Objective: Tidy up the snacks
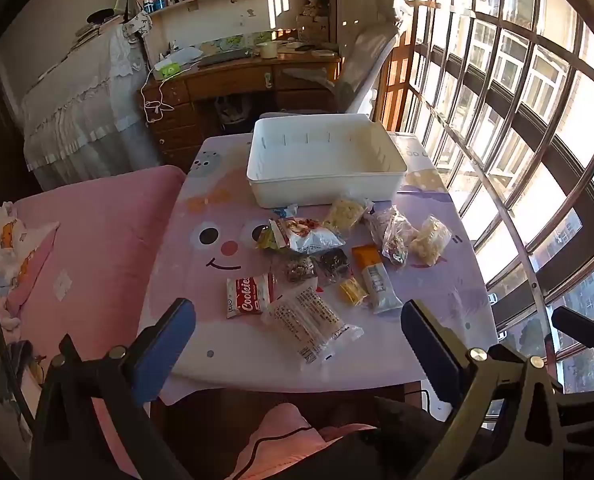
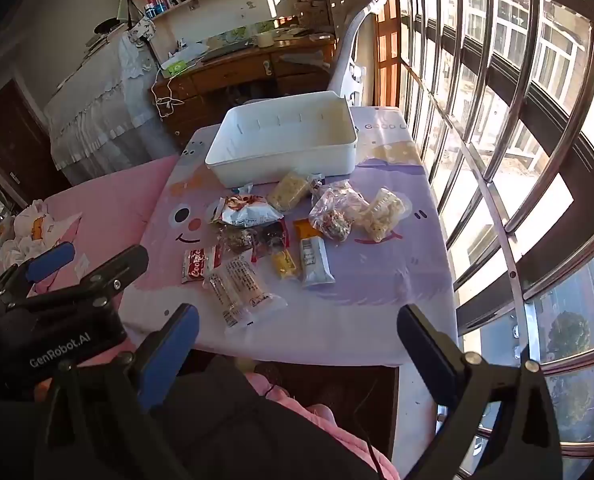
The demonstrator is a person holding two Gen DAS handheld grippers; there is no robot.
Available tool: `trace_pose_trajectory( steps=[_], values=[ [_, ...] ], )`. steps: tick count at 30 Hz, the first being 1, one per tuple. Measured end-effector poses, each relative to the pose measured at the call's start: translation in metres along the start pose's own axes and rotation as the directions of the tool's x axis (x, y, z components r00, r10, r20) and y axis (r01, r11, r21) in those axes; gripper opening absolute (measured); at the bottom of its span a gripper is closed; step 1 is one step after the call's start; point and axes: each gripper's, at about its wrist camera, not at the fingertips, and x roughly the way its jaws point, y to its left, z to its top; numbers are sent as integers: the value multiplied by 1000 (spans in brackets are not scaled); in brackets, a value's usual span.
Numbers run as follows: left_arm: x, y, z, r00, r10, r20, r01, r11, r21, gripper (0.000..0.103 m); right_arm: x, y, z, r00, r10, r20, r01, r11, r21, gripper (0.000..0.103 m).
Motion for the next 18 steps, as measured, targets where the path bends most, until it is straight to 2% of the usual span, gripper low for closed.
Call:
trace_pose_trajectory(
  steps=[18],
  values=[
    [0,0,0,1000,9,0,-9,1000,7,102,3,-4,6,1000,5,8,-5,1000,3,100]
  ],
)
